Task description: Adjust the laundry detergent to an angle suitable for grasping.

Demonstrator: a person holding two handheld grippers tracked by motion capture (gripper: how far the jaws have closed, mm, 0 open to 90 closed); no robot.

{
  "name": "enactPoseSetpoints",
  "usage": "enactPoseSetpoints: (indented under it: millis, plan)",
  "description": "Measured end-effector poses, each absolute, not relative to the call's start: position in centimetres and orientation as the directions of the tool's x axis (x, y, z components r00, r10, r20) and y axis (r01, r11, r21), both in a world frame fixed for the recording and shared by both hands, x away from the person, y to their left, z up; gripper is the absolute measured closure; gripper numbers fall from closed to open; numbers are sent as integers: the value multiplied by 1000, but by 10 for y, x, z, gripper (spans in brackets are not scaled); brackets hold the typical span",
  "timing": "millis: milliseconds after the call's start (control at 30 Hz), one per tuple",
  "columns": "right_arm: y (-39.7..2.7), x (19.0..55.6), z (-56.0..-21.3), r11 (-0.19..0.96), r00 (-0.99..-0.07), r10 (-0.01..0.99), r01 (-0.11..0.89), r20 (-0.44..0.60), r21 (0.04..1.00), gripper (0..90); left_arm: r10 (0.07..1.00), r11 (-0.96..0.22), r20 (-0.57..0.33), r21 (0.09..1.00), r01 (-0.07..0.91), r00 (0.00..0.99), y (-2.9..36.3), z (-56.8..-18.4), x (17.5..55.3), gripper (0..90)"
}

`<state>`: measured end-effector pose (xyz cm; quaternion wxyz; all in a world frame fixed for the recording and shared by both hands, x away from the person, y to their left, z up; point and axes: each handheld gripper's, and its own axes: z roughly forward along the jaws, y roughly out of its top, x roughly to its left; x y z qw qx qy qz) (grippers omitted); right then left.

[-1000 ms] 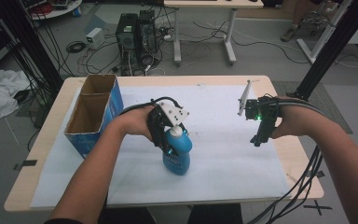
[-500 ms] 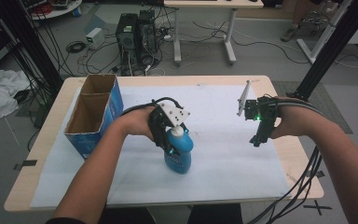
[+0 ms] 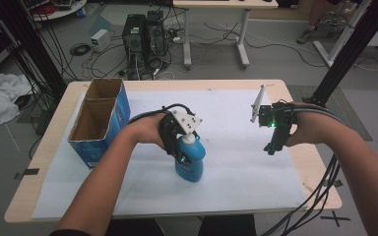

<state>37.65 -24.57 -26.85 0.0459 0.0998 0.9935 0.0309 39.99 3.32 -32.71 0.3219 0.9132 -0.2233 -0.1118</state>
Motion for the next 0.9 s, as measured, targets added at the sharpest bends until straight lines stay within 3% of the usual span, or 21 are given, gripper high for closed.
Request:
enactPoseSetpoints:
  millis: [600, 900]
  plan:
    - [-245, 377, -270, 977, -975, 206, 201, -80, 70, 122, -465, -668, -64, 679, -303, 883, 36, -327, 399, 371]
    - [-244, 377, -271, 978, -976, 203, 198, -80, 67, 122, -432, -672, -57, 686, -279, 900, 38, -327, 400, 289]
